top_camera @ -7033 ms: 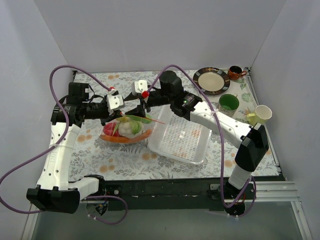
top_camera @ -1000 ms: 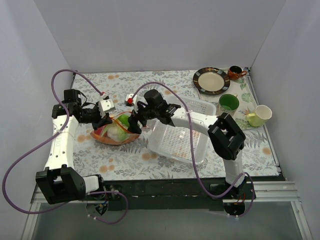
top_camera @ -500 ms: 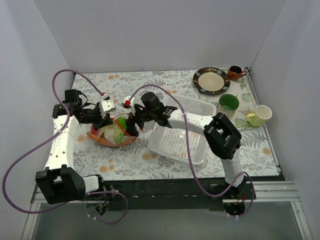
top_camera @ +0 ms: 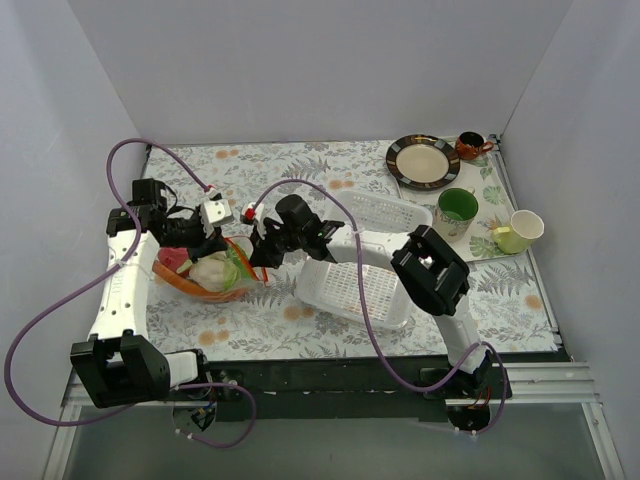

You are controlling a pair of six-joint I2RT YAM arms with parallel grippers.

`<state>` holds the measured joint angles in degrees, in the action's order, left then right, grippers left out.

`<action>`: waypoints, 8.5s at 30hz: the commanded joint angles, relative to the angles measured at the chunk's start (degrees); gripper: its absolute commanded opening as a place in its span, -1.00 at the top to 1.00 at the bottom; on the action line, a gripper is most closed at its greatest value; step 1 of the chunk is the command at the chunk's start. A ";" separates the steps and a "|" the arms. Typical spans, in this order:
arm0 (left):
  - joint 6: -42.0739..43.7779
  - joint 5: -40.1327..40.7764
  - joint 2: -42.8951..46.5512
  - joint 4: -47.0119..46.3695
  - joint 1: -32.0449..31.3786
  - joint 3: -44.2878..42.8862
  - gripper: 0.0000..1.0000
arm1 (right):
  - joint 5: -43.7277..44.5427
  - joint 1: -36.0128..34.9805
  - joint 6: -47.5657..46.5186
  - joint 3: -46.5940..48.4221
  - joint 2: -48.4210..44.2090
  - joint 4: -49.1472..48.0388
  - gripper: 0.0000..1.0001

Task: Open the zip-top bag and remove the fake food

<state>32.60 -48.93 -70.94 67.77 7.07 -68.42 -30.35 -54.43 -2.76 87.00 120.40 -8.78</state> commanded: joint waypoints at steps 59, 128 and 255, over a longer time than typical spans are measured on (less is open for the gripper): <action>-3.07 -1.44 0.01 -1.58 -2.68 -0.14 0.96 | -2.96 -4.19 0.39 1.07 0.98 -6.43 0.04; -1.93 -23.15 -27.33 11.77 14.99 -11.47 -0.96 | 2.31 1.26 -7.08 10.56 -9.31 6.31 0.68; 2.90 13.15 -19.41 4.65 8.22 1.20 0.22 | 6.88 10.93 2.85 31.65 13.54 10.70 -0.39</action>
<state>33.89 -39.72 -93.80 71.94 13.74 -63.77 -24.18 -43.53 2.28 116.44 132.25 -0.78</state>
